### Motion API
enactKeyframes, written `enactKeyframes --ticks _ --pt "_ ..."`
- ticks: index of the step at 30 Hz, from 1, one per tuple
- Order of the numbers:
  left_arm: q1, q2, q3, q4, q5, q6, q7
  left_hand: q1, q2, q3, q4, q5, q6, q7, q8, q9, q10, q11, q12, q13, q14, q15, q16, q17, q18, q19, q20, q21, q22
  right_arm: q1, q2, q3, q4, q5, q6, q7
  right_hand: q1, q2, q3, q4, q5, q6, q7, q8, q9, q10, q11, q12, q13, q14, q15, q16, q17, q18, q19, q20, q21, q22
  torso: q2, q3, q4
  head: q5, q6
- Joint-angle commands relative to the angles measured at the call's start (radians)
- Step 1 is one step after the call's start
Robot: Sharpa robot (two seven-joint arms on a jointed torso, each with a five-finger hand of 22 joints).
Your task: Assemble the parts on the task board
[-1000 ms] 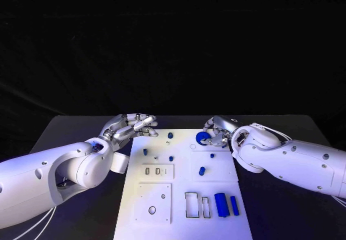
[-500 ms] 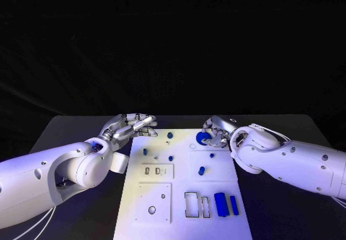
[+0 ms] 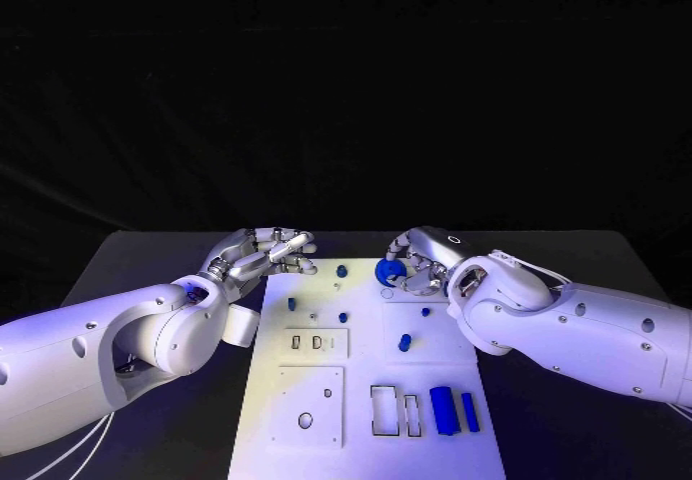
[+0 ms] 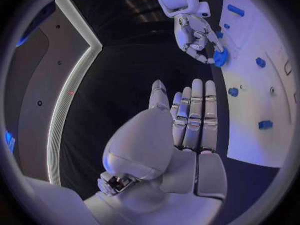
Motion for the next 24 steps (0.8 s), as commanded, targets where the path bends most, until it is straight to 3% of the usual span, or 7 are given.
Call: enactKeyframes --ticks 1,8,12,14,24 --pt "0.001 0.003 0.001 0.001 0.003 0.012 0.005 -0.008 0.004 -0.025 0.001 -0.002 -0.007 0.000 -0.004 0.002 -0.006 0.000 -0.002 0.001 -0.007 -0.001 0.007 0.001 0.007 -0.007 0.000 0.005 0.001 0.007 0.021 0.001 0.018 -0.074 -0.039 0.004 -0.010 0.002 0.007 0.002 0.002 0.069 -0.048 0.032 0.028 0.008 -0.008 0.005 0.148 0.108 -0.007 0.004 0.263 -0.010 0.037 -0.008 0.008 0.175 0.000 -0.0010 0.0003 -0.002 0.001" --pt "0.001 0.005 0.001 -0.007 0.003 0.000 0.016 -0.008 0.004 -0.025 0.001 -0.002 -0.008 0.000 -0.004 0.002 -0.007 0.000 -0.002 0.001 -0.008 -0.001 0.007 0.002 0.007 -0.007 0.000 0.005 0.001 0.013 0.096 -0.002 0.004 -0.096 -0.045 0.000 -0.012 -0.001 0.012 -0.001 0.011 0.070 -0.049 0.032 0.029 0.009 -0.009 0.005 0.149 0.108 -0.009 0.004 0.263 -0.012 0.040 -0.010 0.011 0.179 0.001 -0.0015 0.0042 -0.006 0.002" --pt "0.001 0.003 0.001 -0.011 0.003 -0.005 0.019 -0.008 0.004 -0.025 0.000 -0.002 -0.009 0.000 -0.005 0.002 -0.007 0.000 -0.002 0.002 -0.008 -0.001 0.007 0.002 0.007 -0.007 0.000 0.005 0.001 0.011 0.135 -0.009 -0.022 -0.108 -0.040 0.006 -0.013 -0.001 0.013 -0.001 0.013 0.071 -0.049 0.032 0.029 0.010 -0.010 0.006 0.149 0.108 -0.009 0.004 0.263 -0.012 0.040 -0.010 0.011 0.179 0.002 -0.0018 0.0027 -0.004 0.002" --pt "0.001 0.001 0.001 -0.012 0.003 -0.006 0.020 -0.008 0.004 -0.025 0.000 -0.002 -0.009 0.000 -0.005 0.002 -0.007 0.000 -0.002 0.002 -0.008 -0.001 0.007 0.002 0.007 -0.007 0.000 0.005 0.001 0.008 0.152 -0.011 -0.035 -0.111 -0.038 0.008 -0.013 -0.001 0.013 -0.001 0.013 0.071 -0.049 0.032 0.029 0.010 -0.010 0.006 0.149 0.108 -0.009 0.004 0.263 -0.012 0.040 -0.010 0.011 0.179 0.003 -0.0003 0.0014 -0.003 0.002" --pt "0.002 -0.003 0.001 -0.024 0.003 -0.009 0.023 -0.008 0.003 -0.026 0.000 -0.002 -0.010 0.000 -0.005 0.003 -0.006 0.000 -0.002 0.002 -0.008 -0.001 0.008 0.003 0.007 -0.008 0.001 0.005 0.001 -0.005 0.212 -0.016 -0.080 -0.114 -0.016 0.012 -0.018 -0.005 0.016 -0.002 0.017 0.068 -0.048 0.029 0.029 0.010 -0.009 0.006 0.149 0.108 -0.010 0.004 0.263 -0.012 0.040 -0.011 0.012 0.180 0.001 -0.0001 0.0006 -0.005 -0.003"
